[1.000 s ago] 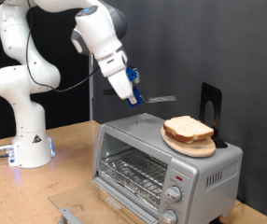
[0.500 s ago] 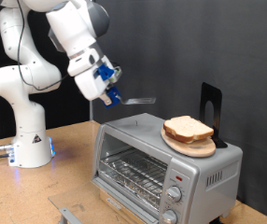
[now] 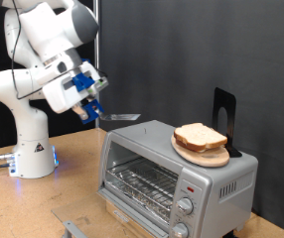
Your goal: Make a piece of toast with the oven
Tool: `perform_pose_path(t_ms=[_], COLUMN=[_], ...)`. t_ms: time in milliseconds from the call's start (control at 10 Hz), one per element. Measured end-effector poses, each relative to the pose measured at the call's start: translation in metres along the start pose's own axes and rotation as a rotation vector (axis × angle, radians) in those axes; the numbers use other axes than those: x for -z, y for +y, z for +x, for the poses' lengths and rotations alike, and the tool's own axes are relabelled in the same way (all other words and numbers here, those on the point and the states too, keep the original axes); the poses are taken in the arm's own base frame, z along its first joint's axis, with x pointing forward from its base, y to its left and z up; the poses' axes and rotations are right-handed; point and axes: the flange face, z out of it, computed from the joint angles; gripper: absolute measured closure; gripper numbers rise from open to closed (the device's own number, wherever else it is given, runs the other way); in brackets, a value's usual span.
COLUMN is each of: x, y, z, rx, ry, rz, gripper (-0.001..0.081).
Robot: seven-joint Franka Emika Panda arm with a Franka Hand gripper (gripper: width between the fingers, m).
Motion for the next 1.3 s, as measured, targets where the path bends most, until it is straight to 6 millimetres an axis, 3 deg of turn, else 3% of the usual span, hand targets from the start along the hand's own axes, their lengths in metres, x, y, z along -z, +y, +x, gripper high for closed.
perform_pose_path(t_ms=[300, 700, 1300], x=[-0.006, -0.030, -0.066], y=[-0.010, -0.033, -0.048], z=[-0.001, 0.026, 0.062], rx=[-0.005, -0.005, -0.030], ry=[-0.033, -0.098, -0.111], rz=[0.003, -0.022, -0.052], gripper=[0.0422, 0.0422, 0.0422])
